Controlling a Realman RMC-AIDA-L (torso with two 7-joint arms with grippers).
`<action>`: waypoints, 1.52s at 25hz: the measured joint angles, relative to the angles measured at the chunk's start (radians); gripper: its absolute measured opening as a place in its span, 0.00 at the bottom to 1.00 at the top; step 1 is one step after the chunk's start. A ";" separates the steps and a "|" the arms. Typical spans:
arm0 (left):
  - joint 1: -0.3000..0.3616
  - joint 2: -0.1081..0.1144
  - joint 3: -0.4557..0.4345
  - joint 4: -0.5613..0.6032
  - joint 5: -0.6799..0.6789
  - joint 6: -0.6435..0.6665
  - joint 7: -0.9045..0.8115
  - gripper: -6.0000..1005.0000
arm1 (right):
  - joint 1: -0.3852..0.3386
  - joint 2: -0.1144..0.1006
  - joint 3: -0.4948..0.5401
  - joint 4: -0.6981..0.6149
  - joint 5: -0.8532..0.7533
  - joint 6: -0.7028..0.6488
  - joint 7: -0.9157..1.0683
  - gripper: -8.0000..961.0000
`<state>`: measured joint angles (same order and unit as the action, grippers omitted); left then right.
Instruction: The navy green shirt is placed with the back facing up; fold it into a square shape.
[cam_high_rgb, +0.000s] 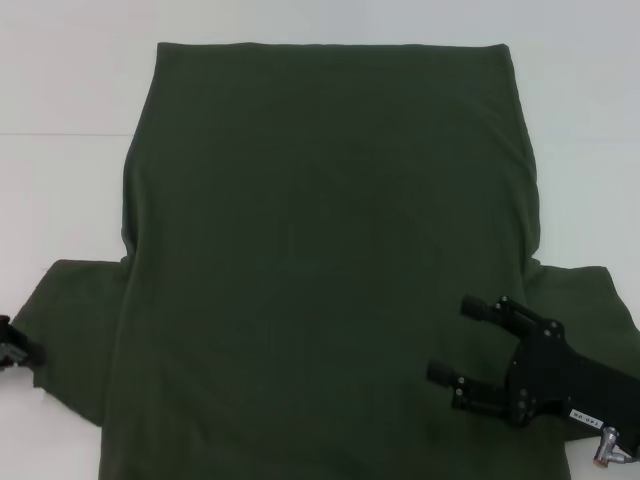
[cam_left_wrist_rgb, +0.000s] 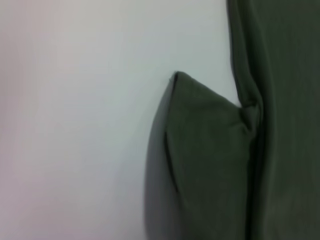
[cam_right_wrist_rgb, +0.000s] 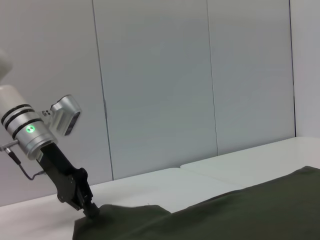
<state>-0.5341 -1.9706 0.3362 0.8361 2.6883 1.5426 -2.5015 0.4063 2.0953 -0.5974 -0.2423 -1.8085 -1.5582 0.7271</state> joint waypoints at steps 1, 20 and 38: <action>0.000 0.000 -0.002 0.011 0.000 0.006 -0.002 0.01 | 0.000 0.000 0.000 0.000 0.000 -0.001 0.000 0.98; -0.030 0.027 0.003 0.212 0.003 0.165 -0.045 0.02 | 0.003 0.002 0.003 0.000 0.003 -0.030 0.000 0.98; -0.086 0.056 0.006 0.258 0.004 0.206 -0.052 0.04 | 0.003 0.000 0.004 0.000 0.003 -0.034 0.000 0.98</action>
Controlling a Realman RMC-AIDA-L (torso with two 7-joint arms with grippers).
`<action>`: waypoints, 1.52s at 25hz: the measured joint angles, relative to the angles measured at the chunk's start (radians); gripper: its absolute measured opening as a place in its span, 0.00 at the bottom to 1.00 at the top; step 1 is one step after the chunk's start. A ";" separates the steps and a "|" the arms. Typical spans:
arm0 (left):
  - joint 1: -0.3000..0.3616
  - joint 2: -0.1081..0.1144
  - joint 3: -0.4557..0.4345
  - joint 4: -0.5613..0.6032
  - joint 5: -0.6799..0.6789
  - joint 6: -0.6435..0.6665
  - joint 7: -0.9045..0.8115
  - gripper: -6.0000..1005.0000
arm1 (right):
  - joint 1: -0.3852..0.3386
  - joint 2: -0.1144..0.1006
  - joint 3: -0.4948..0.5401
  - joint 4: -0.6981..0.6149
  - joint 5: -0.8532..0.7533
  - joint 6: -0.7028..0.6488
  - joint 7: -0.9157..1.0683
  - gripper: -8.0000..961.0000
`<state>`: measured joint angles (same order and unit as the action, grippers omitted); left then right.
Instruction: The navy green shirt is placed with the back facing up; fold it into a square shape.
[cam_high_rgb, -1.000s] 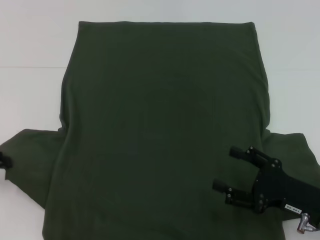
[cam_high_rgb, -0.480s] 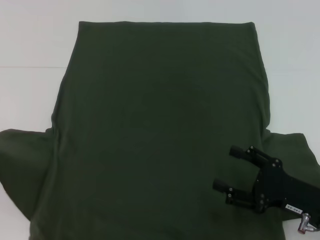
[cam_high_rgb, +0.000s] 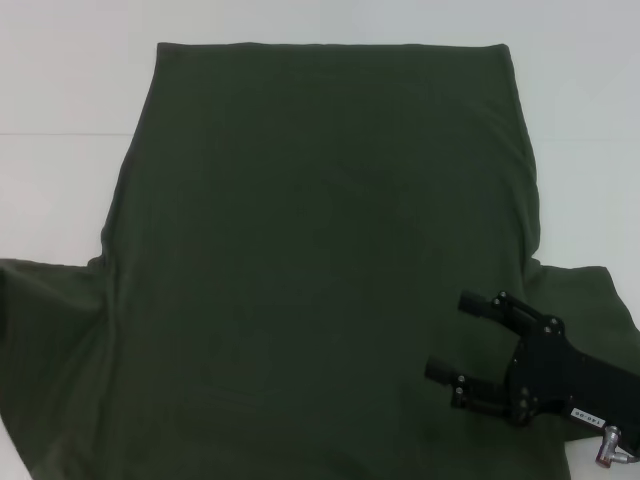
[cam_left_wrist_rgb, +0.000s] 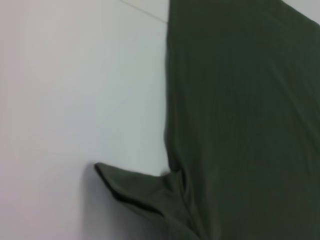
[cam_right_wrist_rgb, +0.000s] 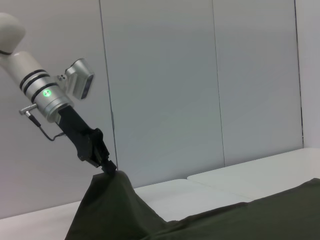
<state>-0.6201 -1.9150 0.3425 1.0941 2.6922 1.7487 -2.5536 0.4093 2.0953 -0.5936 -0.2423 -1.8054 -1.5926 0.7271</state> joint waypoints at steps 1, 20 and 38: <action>-0.005 -0.002 0.002 0.007 -0.001 0.004 0.000 0.04 | 0.000 0.000 0.000 0.000 0.000 0.000 0.000 0.98; -0.107 -0.166 0.210 0.020 -0.024 -0.070 -0.019 0.06 | 0.000 0.003 0.000 0.000 0.000 0.001 0.000 0.98; -0.010 -0.046 -0.060 -0.491 -0.440 0.025 0.283 0.32 | -0.003 0.002 0.001 0.011 0.000 0.000 0.000 0.98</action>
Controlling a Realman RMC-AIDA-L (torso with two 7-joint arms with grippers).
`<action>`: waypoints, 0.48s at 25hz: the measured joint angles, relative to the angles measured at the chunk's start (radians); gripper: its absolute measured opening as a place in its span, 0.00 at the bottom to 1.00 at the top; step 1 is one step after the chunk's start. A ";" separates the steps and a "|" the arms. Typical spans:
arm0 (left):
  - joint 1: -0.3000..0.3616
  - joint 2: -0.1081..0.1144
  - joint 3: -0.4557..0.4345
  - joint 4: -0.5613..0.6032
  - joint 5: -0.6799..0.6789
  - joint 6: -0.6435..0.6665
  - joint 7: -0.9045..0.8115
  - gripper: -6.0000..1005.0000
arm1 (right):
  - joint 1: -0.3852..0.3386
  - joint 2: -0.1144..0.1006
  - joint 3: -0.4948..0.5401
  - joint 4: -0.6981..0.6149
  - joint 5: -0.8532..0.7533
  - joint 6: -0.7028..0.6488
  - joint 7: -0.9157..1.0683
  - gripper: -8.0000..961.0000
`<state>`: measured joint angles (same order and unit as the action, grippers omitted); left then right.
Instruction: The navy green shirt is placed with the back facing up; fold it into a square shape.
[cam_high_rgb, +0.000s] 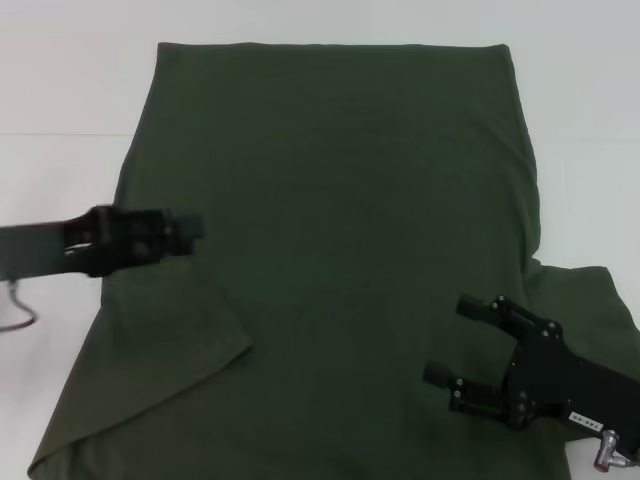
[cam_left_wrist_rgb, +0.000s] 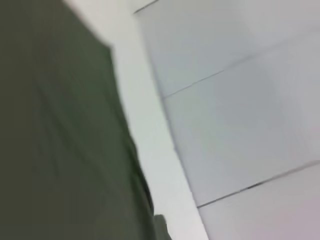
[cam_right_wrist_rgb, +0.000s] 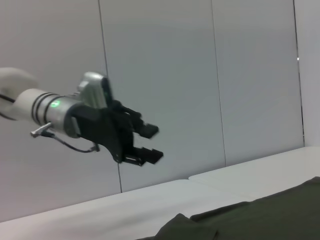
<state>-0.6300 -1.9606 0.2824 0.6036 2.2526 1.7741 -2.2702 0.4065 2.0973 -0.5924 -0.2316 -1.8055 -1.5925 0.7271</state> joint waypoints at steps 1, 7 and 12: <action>0.013 -0.002 -0.014 0.008 -0.005 0.020 0.053 0.35 | 0.000 0.000 0.000 0.000 0.000 0.000 0.000 0.98; 0.131 -0.065 -0.032 0.099 -0.039 0.110 0.551 0.49 | -0.001 0.000 0.002 0.000 0.000 0.005 0.000 0.98; 0.227 -0.127 -0.023 0.125 -0.069 0.101 0.980 0.64 | -0.010 -0.002 0.033 -0.001 0.004 0.008 -0.004 0.98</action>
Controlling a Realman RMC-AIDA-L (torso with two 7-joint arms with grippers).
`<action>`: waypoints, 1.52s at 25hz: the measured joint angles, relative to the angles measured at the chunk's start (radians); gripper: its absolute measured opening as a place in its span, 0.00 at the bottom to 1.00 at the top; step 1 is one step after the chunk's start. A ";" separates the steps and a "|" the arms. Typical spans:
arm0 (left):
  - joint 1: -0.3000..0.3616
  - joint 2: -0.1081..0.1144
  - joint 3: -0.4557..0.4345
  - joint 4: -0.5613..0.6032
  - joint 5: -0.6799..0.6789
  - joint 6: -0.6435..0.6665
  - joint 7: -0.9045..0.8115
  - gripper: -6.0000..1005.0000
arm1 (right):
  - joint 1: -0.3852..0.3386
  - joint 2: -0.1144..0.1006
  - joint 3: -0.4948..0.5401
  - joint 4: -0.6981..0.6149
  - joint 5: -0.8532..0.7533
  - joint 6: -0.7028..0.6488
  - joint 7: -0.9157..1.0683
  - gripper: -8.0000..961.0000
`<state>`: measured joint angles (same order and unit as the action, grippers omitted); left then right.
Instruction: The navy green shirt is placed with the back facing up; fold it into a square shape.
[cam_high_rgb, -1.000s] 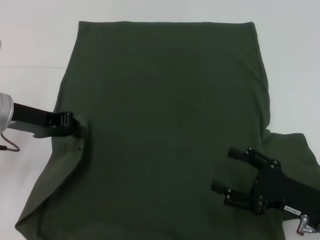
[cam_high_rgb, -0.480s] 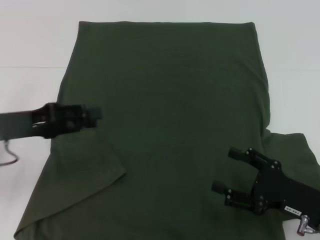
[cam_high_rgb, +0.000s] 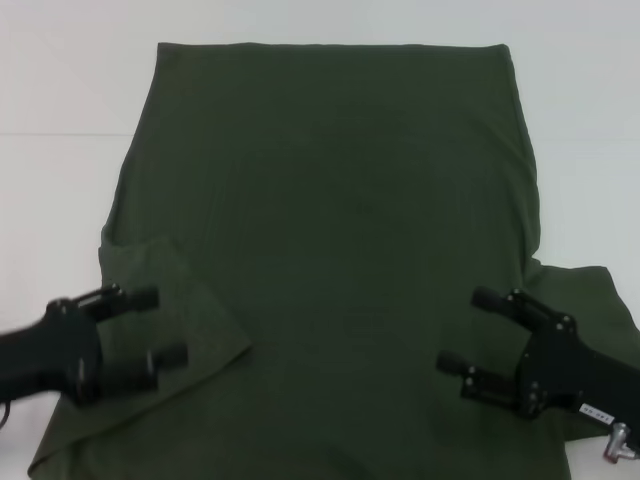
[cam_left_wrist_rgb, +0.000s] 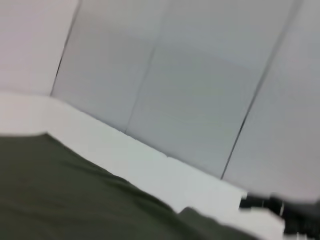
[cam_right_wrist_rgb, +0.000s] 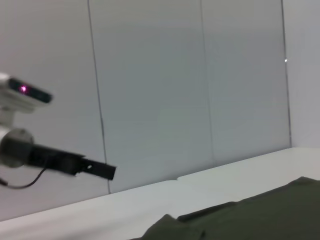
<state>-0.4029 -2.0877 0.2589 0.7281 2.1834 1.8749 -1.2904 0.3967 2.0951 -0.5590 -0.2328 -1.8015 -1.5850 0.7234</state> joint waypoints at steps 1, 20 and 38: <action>0.018 -0.016 0.002 0.017 0.002 -0.012 0.077 0.67 | -0.004 -0.001 0.011 0.000 0.002 -0.001 0.000 0.98; 0.077 -0.053 0.105 0.106 0.019 -0.081 0.205 0.89 | -0.082 -0.105 0.122 -0.692 -0.239 -0.151 1.442 0.98; 0.084 -0.043 0.108 0.120 0.019 -0.064 0.200 0.89 | 0.171 -0.160 0.130 -0.782 -0.911 -0.169 1.897 0.98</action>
<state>-0.3191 -2.1309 0.3667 0.8482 2.2028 1.8112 -1.0903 0.5675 1.9346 -0.4294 -1.0145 -2.7128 -1.7536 2.6201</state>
